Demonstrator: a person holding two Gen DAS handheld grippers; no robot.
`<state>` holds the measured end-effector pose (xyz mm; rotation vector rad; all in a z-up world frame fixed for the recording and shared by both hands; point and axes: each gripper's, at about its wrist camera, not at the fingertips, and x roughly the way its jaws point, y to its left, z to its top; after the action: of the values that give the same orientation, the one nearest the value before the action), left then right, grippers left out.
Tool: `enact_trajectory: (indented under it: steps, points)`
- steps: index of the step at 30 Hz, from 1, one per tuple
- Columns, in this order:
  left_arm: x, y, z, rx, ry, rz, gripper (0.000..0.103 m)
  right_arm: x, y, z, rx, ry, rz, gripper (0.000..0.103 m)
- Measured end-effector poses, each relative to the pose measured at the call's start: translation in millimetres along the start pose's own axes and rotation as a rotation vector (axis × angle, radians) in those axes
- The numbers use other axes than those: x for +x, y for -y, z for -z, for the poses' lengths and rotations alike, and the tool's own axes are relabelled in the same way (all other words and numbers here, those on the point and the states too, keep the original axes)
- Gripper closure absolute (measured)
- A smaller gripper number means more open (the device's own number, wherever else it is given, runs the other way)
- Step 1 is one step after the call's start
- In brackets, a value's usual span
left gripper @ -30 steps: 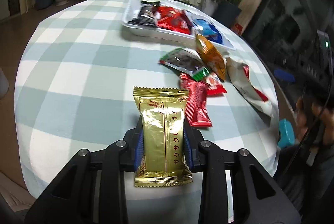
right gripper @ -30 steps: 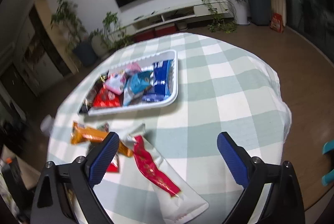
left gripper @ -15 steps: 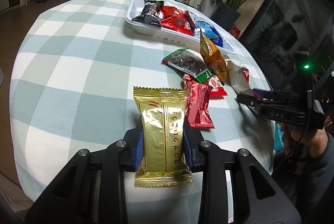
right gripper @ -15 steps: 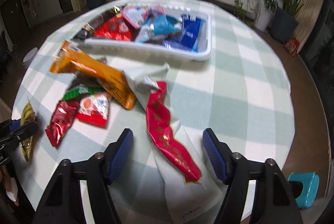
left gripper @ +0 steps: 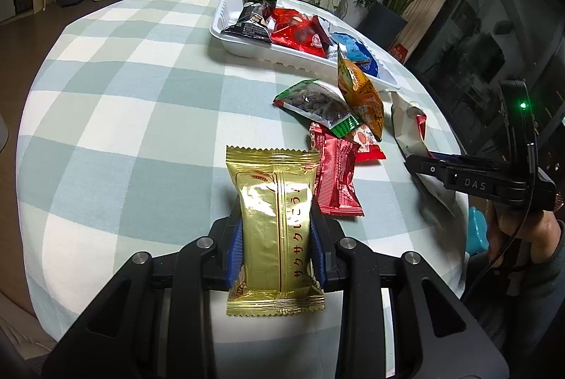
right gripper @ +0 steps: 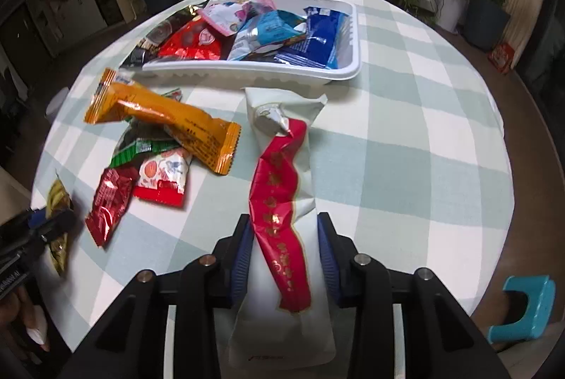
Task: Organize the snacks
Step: 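Lift the gold wafer and white-and-red packet and carry them over the tray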
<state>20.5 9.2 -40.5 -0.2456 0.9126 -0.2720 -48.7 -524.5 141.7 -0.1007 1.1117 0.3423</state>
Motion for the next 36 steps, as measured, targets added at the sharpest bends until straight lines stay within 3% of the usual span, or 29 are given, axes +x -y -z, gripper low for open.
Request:
enact_trajectory:
  steps: [6, 14, 31, 36]
  points:
    - [0.2, 0.2, 0.1, -0.001, 0.001, 0.002, 0.074, -2.0, 3.2, -2.1, 0.031, 0.003, -0.032, 0.071]
    - [0.4, 0.1, -0.2, -0.003, 0.003, 0.008, 0.074, -4.0, 6.7, -6.7, 0.049, 0.023, -0.051, 0.072]
    - [-8.2, -9.3, -8.0, -0.071, 0.023, 0.096, 0.074, -25.6, 24.3, -12.7, 0.160, 0.133, -0.113, 0.072]
    - [-25.4, -17.7, -29.2, -0.097, 0.065, 0.116, 0.074, -38.0, 42.3, -15.6, 0.248, 0.201, -0.106, 0.072]
